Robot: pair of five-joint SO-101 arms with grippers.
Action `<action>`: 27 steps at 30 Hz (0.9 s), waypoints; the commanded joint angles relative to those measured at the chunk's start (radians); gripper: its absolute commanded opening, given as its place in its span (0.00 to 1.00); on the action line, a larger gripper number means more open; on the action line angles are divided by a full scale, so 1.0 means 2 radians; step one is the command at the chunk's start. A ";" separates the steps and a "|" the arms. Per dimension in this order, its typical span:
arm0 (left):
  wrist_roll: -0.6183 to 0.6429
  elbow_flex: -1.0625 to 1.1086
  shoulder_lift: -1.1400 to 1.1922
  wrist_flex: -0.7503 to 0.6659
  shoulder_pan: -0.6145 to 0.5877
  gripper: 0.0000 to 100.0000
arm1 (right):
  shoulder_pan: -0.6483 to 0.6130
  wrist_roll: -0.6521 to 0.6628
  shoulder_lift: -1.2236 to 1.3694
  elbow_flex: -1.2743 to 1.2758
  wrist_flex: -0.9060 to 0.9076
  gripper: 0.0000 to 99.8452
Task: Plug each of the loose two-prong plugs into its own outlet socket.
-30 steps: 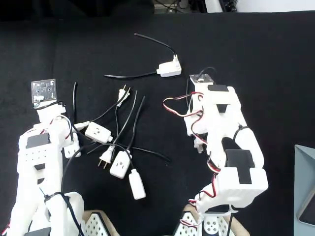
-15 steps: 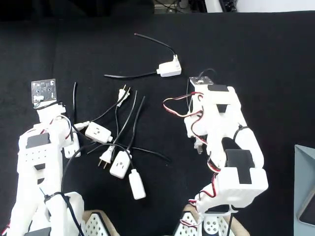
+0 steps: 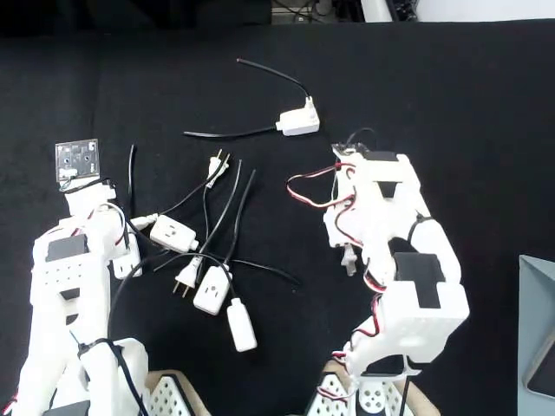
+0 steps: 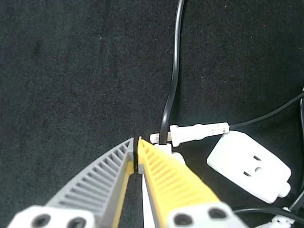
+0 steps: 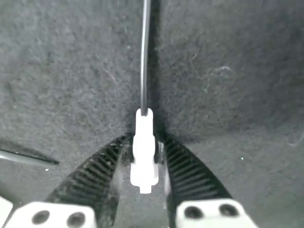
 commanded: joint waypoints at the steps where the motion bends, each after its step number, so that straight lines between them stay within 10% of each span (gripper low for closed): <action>1: 0.001 -0.003 -0.007 -0.011 0.000 0.03 | -0.005 -0.005 -0.002 -0.011 0.005 0.09; 27: 0.000 -0.028 -0.012 -0.006 0.050 0.03 | -0.108 -0.005 -0.385 0.090 0.028 0.01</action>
